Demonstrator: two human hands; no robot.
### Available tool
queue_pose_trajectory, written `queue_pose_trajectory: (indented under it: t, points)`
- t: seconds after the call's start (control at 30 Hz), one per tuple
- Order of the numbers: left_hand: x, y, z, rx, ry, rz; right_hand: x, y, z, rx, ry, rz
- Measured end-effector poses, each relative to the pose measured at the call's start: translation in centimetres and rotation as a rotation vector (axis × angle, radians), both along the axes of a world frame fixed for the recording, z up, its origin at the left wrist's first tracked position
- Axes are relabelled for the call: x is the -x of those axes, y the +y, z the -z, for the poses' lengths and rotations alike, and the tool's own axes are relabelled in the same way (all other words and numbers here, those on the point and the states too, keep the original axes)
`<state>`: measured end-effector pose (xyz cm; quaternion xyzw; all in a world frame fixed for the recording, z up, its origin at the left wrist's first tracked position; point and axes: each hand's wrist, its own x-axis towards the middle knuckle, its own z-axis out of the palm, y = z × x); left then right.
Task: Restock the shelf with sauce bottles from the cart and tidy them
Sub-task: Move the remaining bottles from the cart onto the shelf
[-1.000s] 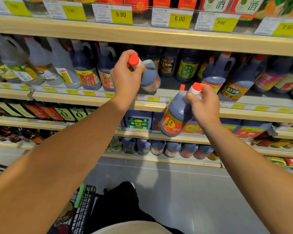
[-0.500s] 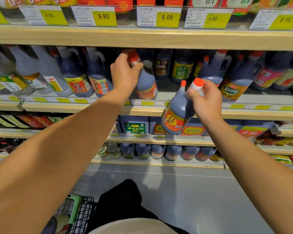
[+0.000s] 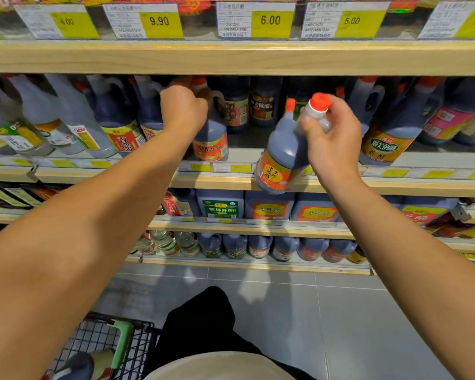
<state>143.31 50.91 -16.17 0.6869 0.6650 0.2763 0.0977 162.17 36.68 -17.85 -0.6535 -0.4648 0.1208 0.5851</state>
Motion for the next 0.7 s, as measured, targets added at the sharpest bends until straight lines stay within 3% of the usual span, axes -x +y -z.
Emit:
queue_pose_trajectory:
  t: [0.23, 0.4, 0.7]
  points:
    - [0.5, 0.0, 0.1, 0.0, 0.167, -0.03, 2.8, 1.8, -1.0, -0.172, -0.153, -0.143]
    - [0.5, -0.3, 0.7, -0.015, 0.176, -0.007, 3.3, 3.5, 0.2, -0.146, -0.164, -0.203]
    - [2.4, -0.9, 4.4, -0.164, 0.178, 0.213, 1.8, 7.9, 3.0, 0.005, 0.07, 0.031]
